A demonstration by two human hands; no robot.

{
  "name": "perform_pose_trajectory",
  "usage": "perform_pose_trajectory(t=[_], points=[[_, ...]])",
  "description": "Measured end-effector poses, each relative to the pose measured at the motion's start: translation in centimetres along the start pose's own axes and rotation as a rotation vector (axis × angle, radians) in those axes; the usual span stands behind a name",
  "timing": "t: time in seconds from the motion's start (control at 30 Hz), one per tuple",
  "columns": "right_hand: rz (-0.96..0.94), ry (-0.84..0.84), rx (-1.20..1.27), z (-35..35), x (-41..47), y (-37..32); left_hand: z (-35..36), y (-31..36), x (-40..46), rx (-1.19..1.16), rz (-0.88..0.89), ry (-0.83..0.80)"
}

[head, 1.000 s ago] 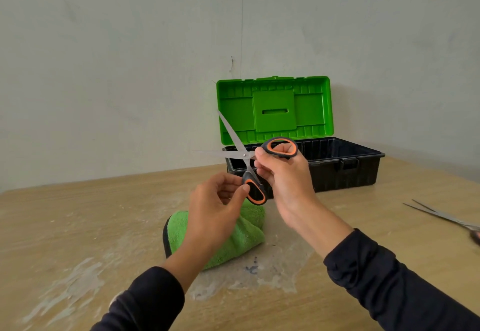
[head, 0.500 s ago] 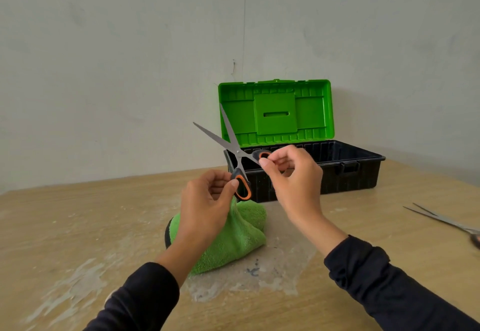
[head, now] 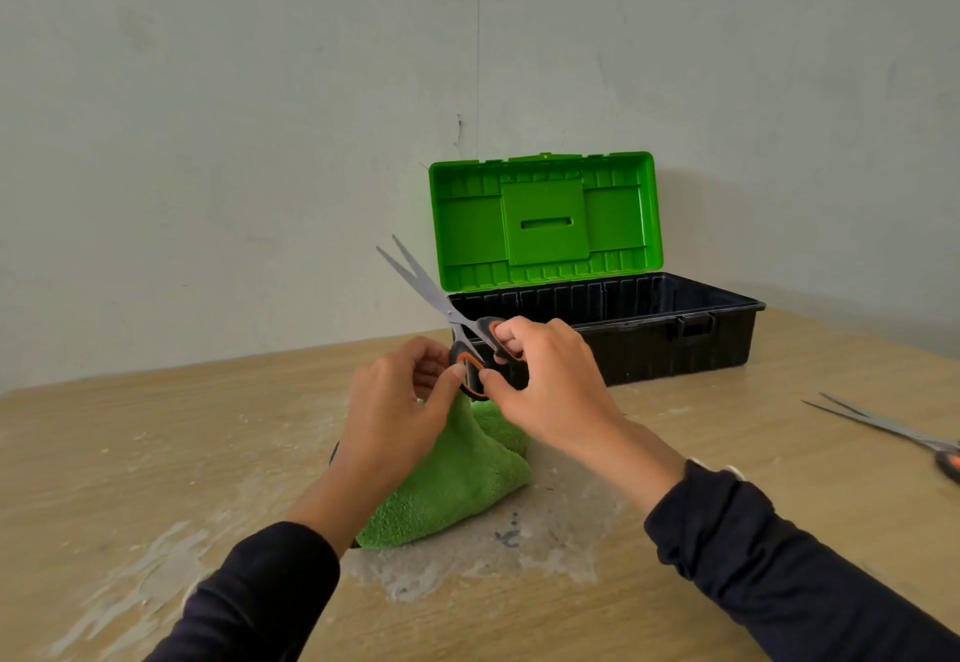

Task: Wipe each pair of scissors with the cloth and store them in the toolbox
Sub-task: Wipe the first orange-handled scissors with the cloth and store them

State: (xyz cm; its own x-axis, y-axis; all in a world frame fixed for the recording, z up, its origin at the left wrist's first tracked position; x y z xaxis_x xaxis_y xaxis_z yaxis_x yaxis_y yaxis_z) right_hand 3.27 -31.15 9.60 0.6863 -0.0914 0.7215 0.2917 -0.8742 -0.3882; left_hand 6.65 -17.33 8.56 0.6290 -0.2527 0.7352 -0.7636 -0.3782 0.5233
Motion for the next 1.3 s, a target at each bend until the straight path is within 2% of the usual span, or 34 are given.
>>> perform_pose_trajectory(t=[0.1,0.23,0.37,0.6,0.73,0.9,0.97,1.17,1.3], points=[[-0.074,0.014,-0.046,-0.6,0.1,-0.5,0.0,1.1,0.1,0.109,0.119,-0.057],[-0.050,-0.025,-0.080,-1.6,0.8,0.2,0.3,1.5,-0.3,0.214,0.215,-0.122],[0.115,-0.047,-0.068,-5.0,2.4,3.6,1.9,2.5,-0.9,0.322,0.343,-0.225],[0.343,-0.130,-0.247,-11.5,5.5,12.2,9.4,4.9,-0.4,0.328,0.522,-0.439],[0.384,-0.227,-0.368,-12.2,7.6,16.5,14.8,4.9,0.2,0.299,0.527,-0.559],[0.412,-0.302,-0.426,-10.8,10.2,20.8,19.1,3.1,0.9,0.174,0.409,-0.665],[0.430,-0.364,-0.441,-9.8,11.0,22.3,19.7,2.3,0.9,0.128,0.375,-0.671],[0.484,-0.687,-0.447,-6.2,11.4,25.6,19.9,1.1,1.3,0.060,0.304,-0.625],[0.506,-0.715,-0.447,-4.9,11.8,27.3,20.0,1.2,1.3,0.063,0.306,-0.615]])
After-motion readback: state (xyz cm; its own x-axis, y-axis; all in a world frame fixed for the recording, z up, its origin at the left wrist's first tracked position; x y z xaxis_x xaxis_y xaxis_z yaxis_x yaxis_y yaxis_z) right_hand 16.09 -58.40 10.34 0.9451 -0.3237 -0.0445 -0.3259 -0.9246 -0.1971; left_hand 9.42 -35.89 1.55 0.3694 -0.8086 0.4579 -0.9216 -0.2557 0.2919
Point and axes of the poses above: each hand's wrist, its own x-axis towards the middle knuckle, its own z-axis out of the palm, y = z × x, the point moved 6 cm from there along x, towards the middle knuckle, and after that the axes turned 5 degrees about z, right-handed, at the moved point
